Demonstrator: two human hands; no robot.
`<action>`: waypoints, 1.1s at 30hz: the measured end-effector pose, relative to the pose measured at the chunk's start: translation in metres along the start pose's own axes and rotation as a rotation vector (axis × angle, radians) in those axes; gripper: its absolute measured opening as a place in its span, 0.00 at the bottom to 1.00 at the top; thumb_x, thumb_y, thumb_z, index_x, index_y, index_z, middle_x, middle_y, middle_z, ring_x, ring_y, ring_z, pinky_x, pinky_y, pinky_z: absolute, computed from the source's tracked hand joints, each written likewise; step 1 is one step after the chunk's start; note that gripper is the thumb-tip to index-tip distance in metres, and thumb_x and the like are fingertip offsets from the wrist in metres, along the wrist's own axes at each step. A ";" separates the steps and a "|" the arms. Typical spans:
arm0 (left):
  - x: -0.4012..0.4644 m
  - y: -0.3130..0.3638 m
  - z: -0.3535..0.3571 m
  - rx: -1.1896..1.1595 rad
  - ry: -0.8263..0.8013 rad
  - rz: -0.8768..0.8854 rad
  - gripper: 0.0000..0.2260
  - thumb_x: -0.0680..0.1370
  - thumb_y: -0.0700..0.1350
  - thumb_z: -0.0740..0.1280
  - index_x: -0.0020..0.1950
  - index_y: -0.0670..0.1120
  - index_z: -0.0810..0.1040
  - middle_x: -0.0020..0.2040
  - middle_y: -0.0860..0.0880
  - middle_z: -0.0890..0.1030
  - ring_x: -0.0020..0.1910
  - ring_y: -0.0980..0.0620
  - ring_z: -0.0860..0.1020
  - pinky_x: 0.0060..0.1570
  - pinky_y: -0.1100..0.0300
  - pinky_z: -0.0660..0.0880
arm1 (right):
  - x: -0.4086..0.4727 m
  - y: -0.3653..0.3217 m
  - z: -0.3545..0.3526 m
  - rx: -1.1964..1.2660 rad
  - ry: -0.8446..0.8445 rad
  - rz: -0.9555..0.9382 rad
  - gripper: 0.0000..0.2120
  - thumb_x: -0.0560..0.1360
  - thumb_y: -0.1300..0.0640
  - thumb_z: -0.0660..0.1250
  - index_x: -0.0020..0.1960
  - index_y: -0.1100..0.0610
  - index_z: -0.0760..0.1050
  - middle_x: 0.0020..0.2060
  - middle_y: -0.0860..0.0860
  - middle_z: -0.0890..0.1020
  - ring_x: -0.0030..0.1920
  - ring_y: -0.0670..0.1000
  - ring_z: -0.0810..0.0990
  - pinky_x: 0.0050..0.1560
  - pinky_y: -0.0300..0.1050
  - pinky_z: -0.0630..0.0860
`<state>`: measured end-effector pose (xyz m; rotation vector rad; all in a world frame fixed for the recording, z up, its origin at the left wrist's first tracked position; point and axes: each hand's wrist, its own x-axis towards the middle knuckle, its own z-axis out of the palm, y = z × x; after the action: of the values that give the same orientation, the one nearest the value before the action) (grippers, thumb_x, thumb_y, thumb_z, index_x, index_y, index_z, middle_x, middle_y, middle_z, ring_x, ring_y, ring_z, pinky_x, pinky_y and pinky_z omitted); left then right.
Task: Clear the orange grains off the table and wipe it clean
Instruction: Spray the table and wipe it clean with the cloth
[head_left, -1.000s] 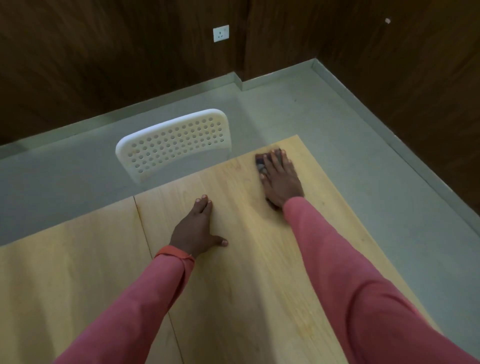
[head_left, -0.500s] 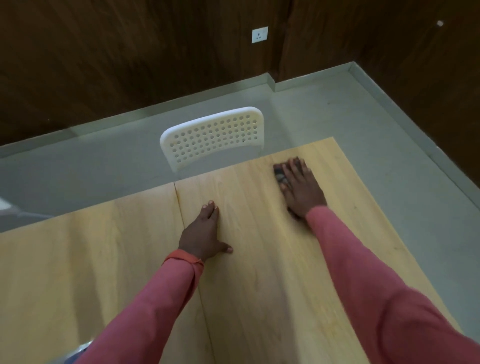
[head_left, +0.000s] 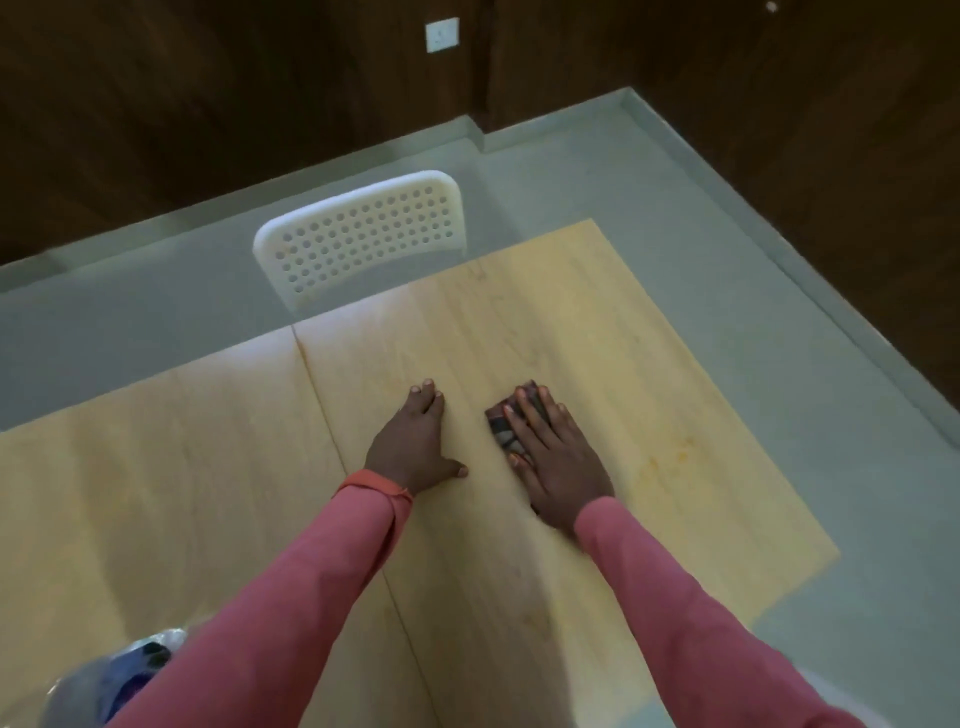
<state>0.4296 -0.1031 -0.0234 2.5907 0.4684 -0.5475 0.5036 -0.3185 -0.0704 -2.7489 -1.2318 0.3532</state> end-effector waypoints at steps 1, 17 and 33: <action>-0.001 0.009 0.004 0.007 -0.016 0.031 0.51 0.69 0.58 0.75 0.80 0.42 0.47 0.80 0.48 0.42 0.79 0.50 0.45 0.76 0.54 0.55 | -0.020 0.004 0.002 0.008 0.006 0.055 0.30 0.83 0.43 0.46 0.82 0.53 0.51 0.81 0.50 0.48 0.81 0.53 0.40 0.80 0.55 0.48; 0.007 0.091 0.041 0.181 -0.194 0.232 0.50 0.70 0.52 0.76 0.79 0.41 0.46 0.80 0.46 0.41 0.79 0.47 0.44 0.76 0.53 0.55 | -0.112 0.138 -0.005 0.093 0.101 0.790 0.33 0.81 0.40 0.41 0.82 0.53 0.48 0.82 0.52 0.47 0.81 0.53 0.39 0.80 0.51 0.41; 0.009 0.091 0.043 0.201 -0.183 0.240 0.50 0.70 0.52 0.77 0.79 0.40 0.47 0.80 0.46 0.42 0.79 0.46 0.45 0.75 0.51 0.57 | -0.180 0.138 0.004 0.065 0.099 0.781 0.31 0.82 0.42 0.44 0.82 0.52 0.48 0.82 0.51 0.48 0.80 0.52 0.38 0.80 0.50 0.42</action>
<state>0.4617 -0.1988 -0.0305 2.7002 0.0424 -0.7709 0.4864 -0.5448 -0.0709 -3.0178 -0.0725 0.2955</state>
